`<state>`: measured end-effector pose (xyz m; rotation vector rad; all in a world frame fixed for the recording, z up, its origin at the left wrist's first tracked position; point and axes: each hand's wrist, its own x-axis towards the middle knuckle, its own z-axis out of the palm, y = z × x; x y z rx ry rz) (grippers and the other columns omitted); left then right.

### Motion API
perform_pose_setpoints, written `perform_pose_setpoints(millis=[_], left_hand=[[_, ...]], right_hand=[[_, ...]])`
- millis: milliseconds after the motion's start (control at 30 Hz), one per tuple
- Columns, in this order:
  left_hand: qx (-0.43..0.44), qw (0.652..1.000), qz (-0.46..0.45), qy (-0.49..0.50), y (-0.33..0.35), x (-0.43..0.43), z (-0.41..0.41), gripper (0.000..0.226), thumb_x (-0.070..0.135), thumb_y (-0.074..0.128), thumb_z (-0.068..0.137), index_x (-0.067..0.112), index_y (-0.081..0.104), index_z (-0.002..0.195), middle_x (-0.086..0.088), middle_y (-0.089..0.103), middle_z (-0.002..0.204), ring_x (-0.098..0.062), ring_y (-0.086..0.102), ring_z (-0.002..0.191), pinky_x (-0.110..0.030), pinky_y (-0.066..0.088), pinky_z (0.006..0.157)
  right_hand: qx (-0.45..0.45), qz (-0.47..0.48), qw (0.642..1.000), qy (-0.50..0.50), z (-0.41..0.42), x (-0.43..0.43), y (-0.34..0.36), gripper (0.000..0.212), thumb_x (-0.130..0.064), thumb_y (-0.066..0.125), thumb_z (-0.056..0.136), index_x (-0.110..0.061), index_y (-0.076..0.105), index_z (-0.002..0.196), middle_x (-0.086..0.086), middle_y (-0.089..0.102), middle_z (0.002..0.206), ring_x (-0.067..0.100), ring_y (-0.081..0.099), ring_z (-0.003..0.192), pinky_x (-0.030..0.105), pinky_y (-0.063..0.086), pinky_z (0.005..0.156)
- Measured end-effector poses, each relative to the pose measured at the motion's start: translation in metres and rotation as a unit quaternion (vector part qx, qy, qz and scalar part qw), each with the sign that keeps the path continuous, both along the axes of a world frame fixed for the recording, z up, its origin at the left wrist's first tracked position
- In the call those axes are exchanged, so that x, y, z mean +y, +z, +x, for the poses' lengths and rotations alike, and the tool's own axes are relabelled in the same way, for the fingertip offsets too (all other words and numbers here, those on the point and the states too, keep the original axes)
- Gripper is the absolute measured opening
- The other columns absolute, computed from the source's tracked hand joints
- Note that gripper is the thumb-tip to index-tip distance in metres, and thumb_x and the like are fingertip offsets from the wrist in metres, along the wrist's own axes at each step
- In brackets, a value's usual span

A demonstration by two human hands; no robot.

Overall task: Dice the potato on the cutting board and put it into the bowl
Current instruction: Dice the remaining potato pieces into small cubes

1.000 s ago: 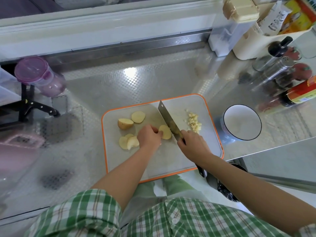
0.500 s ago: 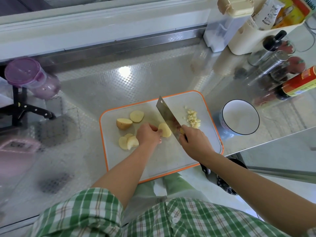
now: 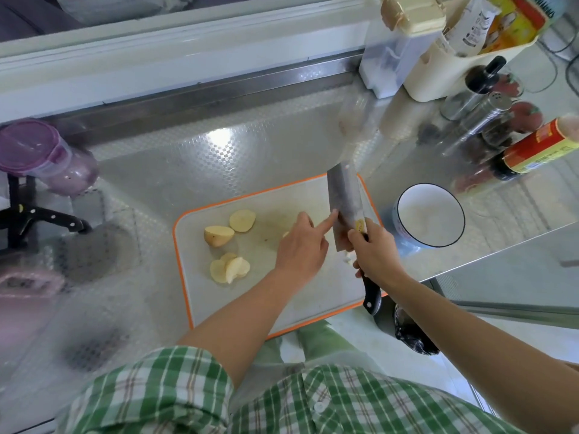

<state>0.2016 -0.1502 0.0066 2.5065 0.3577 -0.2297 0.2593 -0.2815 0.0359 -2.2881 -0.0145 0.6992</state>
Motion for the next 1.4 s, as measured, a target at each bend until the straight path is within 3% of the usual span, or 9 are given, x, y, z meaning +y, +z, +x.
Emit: perform_pose_setpoints(millis=[167,267,400,533,667,800,1033,1233,1400], left_hand=[[0.062,0.997,0.037,0.001,-0.008,-0.005,0.014,0.051,0.021,0.04,0.097,0.03,0.033,0.147,-0.012,0.04,0.115,-0.03,0.048,0.107,-0.04,0.045,0.08],[0.005,0.999,0.044,-0.018,-0.003,-0.006,0.02,0.046,0.02,0.044,0.096,0.023,0.043,0.142,-0.01,0.041,0.11,-0.029,0.048,0.101,-0.039,0.045,0.075],[-0.044,0.995,0.003,0.085,0.001,-0.001,0.03,0.017,0.024,0.058,0.091,0.016,0.071,0.099,-0.006,0.05,0.099,-0.025,0.054,0.091,-0.036,0.046,0.069],[-0.026,0.973,-0.007,0.229,0.0,0.02,0.02,0.013,0.029,0.065,0.085,0.018,0.066,0.091,-0.005,0.055,0.101,-0.026,0.058,0.09,-0.032,0.041,0.071],[0.02,0.954,-0.015,0.298,-0.008,0.037,-0.009,0.018,0.026,0.064,0.086,0.016,0.061,0.101,-0.007,0.056,0.107,-0.027,0.058,0.094,-0.034,0.043,0.078],[0.046,0.945,-0.043,0.322,-0.018,0.037,-0.025,0.019,0.026,0.065,0.085,0.014,0.061,0.099,-0.005,0.064,0.102,-0.026,0.059,0.096,-0.03,0.04,0.076],[0.08,0.932,-0.099,0.339,-0.025,0.028,-0.026,0.021,0.028,0.072,0.082,0.017,0.063,0.096,-0.004,0.069,0.097,-0.025,0.062,0.094,-0.033,0.045,0.081],[0.086,0.915,-0.147,0.366,-0.03,0.029,-0.024,0.018,0.027,0.076,0.076,0.021,0.062,0.085,0.0,0.071,0.083,-0.023,0.069,0.079,-0.038,0.052,0.08],[0.1,0.916,-0.14,0.362,-0.028,0.031,-0.021,0.018,0.029,0.075,0.075,0.025,0.059,0.08,0.0,0.072,0.084,-0.022,0.069,0.082,-0.035,0.051,0.079]], right_hand=[[-0.008,0.01,1.0,-0.023,0.009,-0.01,0.004,0.012,-0.015,0.045,0.092,-0.005,0.051,0.089,0.013,0.06,0.079,0.024,0.051,0.048,0.028,0.045,0.038],[-0.011,0.019,1.0,-0.022,0.012,-0.014,0.003,0.012,-0.014,0.045,0.093,-0.004,0.052,0.091,0.019,0.06,0.083,0.023,0.05,0.048,0.026,0.044,0.036],[-0.036,0.001,0.999,0.008,0.015,-0.013,0.002,0.011,-0.015,0.044,0.093,-0.012,0.051,0.085,0.019,0.057,0.081,0.027,0.053,0.049,0.03,0.046,0.036],[-0.081,-0.038,0.989,0.116,0.012,-0.005,0.002,0.016,-0.024,0.044,0.088,-0.013,0.044,0.076,0.011,0.051,0.061,0.034,0.056,0.048,0.047,0.05,0.041],[-0.106,-0.094,0.962,0.234,0.002,0.008,-0.004,0.026,-0.02,0.046,0.09,-0.017,0.035,0.067,0.003,0.043,0.058,0.032,0.047,0.059,0.036,0.03,0.051],[-0.114,-0.104,0.945,0.287,-0.009,0.016,-0.012,0.034,-0.016,0.044,0.092,-0.022,0.025,0.064,-0.001,0.037,0.059,0.029,0.041,0.059,0.034,0.024,0.051],[-0.133,-0.112,0.928,0.329,-0.014,0.012,-0.02,0.023,-0.02,0.044,0.095,-0.017,0.034,0.075,-0.006,0.035,0.063,0.027,0.042,0.063,0.035,0.032,0.055],[-0.15,-0.102,0.93,0.32,-0.016,0.01,-0.014,0.035,-0.017,0.045,0.095,-0.023,0.024,0.068,-0.005,0.033,0.062,0.028,0.038,0.06,0.034,0.025,0.054],[-0.144,-0.108,0.925,0.335,-0.021,0.016,-0.011,0.02,-0.017,0.041,0.095,-0.016,0.033,0.076,-0.004,0.035,0.065,0.026,0.04,0.062,0.033,0.026,0.055]])
